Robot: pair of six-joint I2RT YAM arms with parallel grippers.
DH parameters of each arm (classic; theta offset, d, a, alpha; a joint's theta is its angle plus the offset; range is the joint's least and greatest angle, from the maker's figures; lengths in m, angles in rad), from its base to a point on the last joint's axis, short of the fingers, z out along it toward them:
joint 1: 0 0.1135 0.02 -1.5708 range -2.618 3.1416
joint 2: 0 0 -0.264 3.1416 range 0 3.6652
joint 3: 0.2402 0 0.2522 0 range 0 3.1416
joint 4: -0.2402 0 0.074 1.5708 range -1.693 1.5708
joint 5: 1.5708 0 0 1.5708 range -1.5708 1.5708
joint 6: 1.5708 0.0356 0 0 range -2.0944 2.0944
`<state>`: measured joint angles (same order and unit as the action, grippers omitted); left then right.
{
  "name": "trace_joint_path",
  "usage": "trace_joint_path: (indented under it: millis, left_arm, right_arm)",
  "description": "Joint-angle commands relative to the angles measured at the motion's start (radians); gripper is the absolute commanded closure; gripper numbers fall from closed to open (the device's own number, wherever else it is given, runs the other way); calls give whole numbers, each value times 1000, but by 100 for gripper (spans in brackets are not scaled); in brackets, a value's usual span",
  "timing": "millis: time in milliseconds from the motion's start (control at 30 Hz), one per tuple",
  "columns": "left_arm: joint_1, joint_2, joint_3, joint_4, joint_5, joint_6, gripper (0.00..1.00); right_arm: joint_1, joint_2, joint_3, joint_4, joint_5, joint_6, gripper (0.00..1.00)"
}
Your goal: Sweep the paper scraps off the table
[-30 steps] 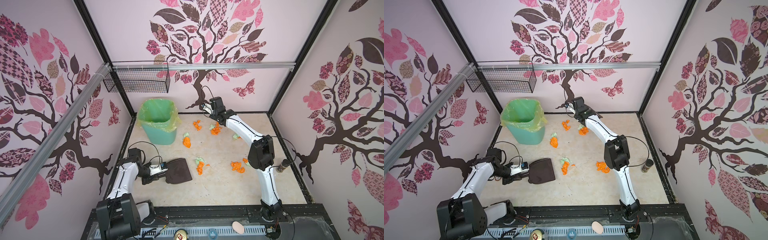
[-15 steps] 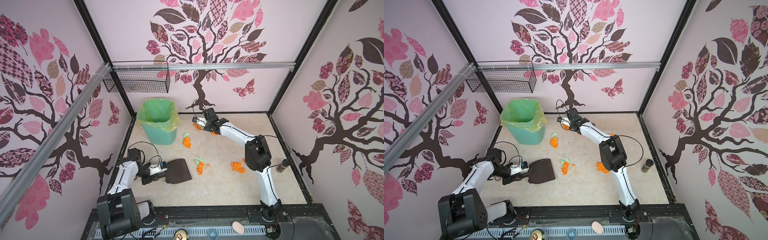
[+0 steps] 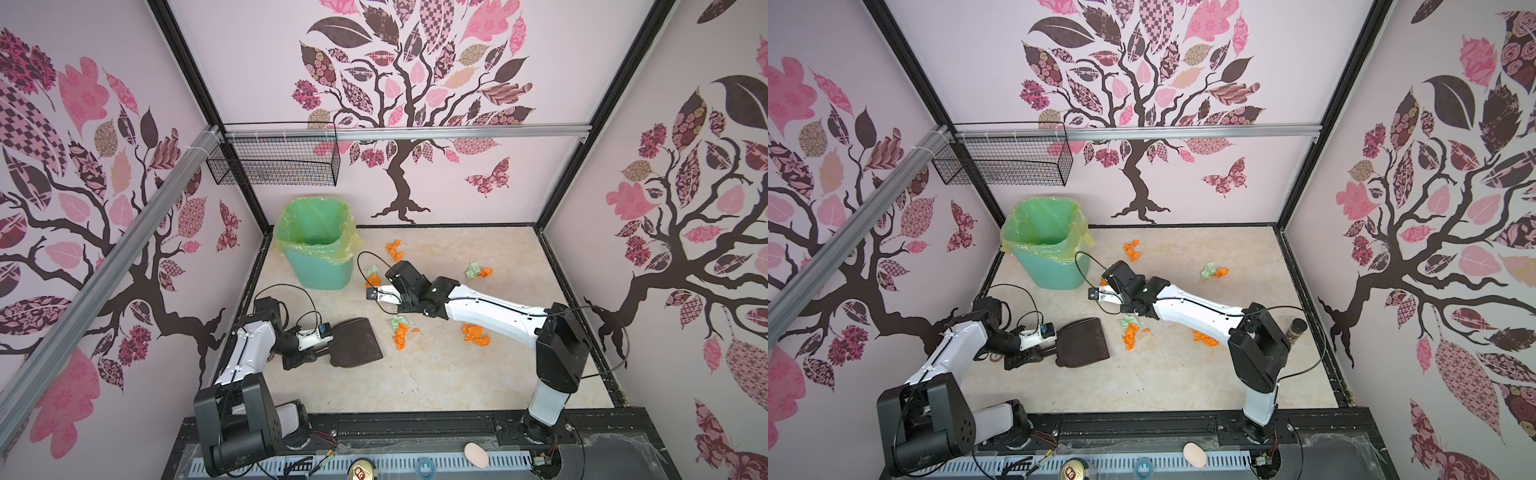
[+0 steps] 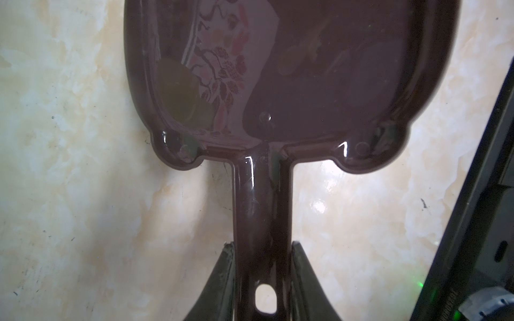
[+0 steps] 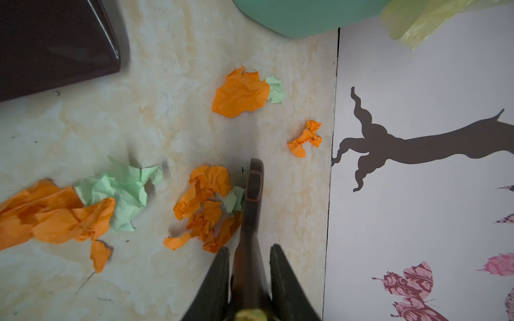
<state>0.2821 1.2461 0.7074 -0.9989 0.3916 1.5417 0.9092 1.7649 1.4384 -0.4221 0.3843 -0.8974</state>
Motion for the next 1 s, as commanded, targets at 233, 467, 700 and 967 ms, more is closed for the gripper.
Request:
trace_joint_path:
  millis: [233, 467, 700, 967]
  left_arm:
    - [9, 17, 35, 2, 30, -3, 86]
    - [20, 20, 25, 0, 31, 7, 86]
    - [22, 35, 32, 5, 38, 6, 86]
    - [23, 59, 44, 12, 41, 0, 87]
  right_arm:
    - [-161, 231, 357, 203, 59, -218, 100]
    - [-242, 538, 690, 282, -77, -349, 100]
    - [-283, 626, 728, 240, -213, -283, 100]
    - [-267, 607, 631, 205, -245, -332, 100]
